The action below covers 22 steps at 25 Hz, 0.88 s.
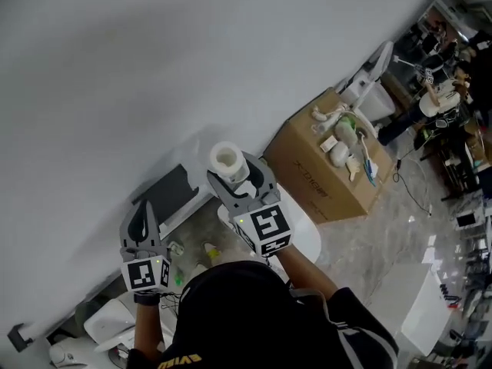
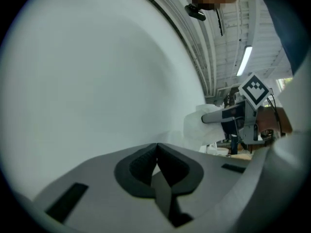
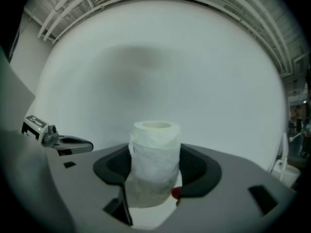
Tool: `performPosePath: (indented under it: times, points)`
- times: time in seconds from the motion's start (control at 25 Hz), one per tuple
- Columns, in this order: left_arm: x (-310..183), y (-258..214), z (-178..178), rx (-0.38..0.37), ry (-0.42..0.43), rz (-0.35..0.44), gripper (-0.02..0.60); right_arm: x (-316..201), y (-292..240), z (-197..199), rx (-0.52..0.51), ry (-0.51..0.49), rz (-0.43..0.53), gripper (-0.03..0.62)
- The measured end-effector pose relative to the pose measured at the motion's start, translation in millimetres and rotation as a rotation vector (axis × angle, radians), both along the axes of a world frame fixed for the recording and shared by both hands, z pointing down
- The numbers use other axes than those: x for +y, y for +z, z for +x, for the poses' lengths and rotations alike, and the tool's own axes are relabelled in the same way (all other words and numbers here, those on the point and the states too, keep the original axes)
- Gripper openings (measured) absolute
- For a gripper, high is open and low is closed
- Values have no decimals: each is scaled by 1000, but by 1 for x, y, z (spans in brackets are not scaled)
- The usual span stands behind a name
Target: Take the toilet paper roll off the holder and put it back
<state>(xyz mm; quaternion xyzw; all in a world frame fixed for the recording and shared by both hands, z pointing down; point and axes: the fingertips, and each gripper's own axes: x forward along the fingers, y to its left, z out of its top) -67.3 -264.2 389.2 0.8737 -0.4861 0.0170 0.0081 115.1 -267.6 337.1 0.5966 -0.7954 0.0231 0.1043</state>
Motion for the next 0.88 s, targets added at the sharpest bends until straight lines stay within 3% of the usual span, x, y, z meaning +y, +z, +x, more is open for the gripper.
performPosePath:
  times: [0.24,0.64,0.88]
  points:
    - [0,-15,27,-22,105,18,11,15,-24,10,1,51,12,270]
    - [-8,-37,21,-83,76,22,11,12,-57,2,19,39,58,270]
    - [-6,-43,19,-61,82,28,11,8,-65,-4,15,22,80,270]
